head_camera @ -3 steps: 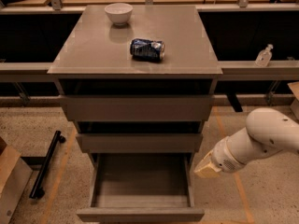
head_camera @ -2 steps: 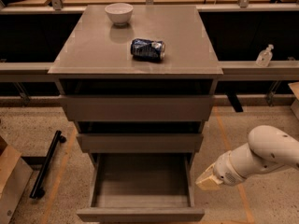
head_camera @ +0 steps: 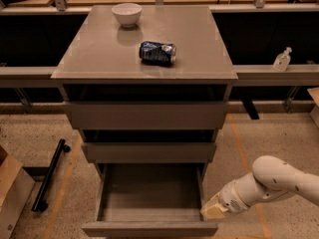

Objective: Close bottom drawer

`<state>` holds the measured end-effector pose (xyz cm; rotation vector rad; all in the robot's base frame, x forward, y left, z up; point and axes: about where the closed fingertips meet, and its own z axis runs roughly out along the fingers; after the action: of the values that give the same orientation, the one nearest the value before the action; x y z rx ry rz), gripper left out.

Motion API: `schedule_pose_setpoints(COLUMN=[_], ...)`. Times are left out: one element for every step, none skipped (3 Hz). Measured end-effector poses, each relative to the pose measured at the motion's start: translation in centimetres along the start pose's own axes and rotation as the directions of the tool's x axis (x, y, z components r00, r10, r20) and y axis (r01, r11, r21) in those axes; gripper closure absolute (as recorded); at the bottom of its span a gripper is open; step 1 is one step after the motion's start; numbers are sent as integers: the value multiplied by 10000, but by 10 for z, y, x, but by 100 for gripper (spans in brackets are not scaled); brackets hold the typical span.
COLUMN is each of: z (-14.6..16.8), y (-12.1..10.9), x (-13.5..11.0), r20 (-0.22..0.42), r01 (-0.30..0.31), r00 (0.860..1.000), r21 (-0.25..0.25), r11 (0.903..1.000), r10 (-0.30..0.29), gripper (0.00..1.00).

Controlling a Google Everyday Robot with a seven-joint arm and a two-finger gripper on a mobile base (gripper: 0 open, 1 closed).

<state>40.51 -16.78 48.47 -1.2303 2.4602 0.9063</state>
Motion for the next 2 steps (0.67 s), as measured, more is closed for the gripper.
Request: schedule_pose_setpoints(z=[50, 51], y=[-6, -6], x=[18, 19], r20=[60, 55], r01=[-441, -458], r00=[9990, 9989], r21=[-734, -769], r11=[9963, 9960], r10=[447, 464], gripper=[100, 100])
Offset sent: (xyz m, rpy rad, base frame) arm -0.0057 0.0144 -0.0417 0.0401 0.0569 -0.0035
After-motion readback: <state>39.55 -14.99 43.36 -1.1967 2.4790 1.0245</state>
